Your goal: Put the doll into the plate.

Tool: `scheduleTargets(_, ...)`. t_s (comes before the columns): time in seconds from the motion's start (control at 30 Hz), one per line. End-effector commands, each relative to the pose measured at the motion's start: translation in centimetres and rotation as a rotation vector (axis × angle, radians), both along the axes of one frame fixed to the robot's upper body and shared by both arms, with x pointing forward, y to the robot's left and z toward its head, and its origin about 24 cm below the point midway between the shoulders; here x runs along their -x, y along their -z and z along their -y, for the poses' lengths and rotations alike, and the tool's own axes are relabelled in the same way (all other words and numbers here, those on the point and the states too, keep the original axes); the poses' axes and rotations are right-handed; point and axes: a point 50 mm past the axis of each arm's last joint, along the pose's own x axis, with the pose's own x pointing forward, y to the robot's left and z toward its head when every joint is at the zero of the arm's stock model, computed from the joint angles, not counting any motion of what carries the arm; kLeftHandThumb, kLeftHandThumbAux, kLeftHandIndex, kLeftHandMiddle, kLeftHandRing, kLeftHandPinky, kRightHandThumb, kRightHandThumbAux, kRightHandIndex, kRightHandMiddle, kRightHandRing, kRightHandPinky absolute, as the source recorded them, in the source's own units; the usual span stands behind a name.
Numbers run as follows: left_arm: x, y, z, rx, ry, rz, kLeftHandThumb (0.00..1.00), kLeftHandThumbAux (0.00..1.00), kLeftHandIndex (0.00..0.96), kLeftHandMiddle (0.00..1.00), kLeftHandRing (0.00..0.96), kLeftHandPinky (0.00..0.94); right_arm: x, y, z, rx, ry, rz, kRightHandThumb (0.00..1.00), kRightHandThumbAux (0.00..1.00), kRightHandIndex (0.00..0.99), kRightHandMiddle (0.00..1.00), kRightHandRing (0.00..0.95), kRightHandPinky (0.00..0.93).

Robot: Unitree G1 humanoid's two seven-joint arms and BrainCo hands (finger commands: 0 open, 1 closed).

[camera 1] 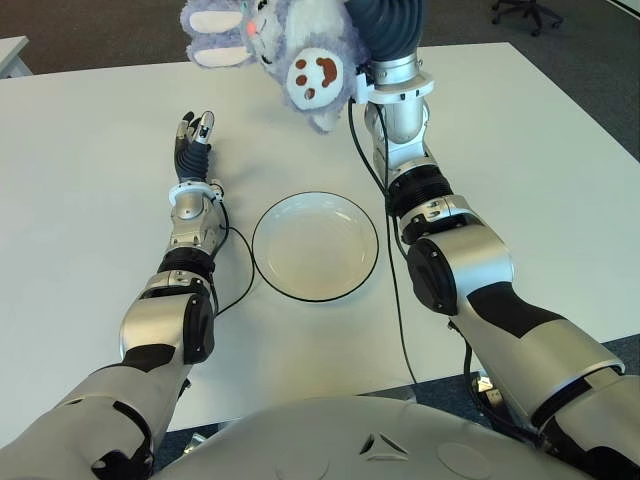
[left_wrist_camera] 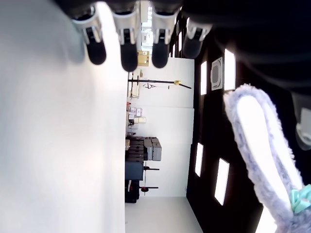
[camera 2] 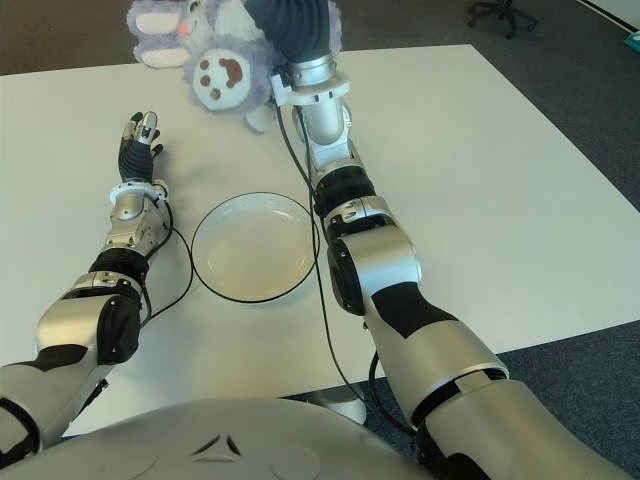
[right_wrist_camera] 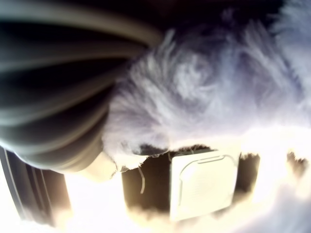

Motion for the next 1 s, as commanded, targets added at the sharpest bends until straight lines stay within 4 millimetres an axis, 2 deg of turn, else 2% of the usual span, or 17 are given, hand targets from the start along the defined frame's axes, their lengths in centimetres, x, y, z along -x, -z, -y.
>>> scheduleTargets(0.03, 3.0, 5.1, 0.5, 0.052, -0.01, -0.214, 0.0, 0.404, 0.0, 0.103, 0.106, 0.074, 0.3, 0.8, 0.4, 0.0, 0.047, 0.022, 0.74, 0.707, 0.439, 0.886, 0.866, 0.866)
scheduleTargets(0.27, 3.1, 5.1, 0.4, 0.044, -0.01, -0.218, 0.0, 0.399, 0.0, 0.098, 0.097, 0.055, 0.7, 1.4, 0.7, -0.005, 0.197, 0.109, 0.736, 0.708, 0.439, 0.888, 0.865, 0.862)
scheduleTargets(0.6, 3.2, 5.2, 0.3, 0.044, -0.014, -0.22, 0.0, 0.393, 0.0, 0.1, 0.099, 0.067, 1.0, 2.6, 0.4, -0.009, 0.303, 0.19, 0.727, 0.713, 0.439, 0.852, 0.844, 0.835)
scheduleTargets(1.0, 3.4, 5.3, 0.3, 0.038, -0.017, -0.22, 0.0, 0.399, 0.0, 0.108, 0.107, 0.07, 1.3, 3.9, 0.2, 0.002, 0.281, 0.191, 0.715, 0.715, 0.44, 0.851, 0.848, 0.83)
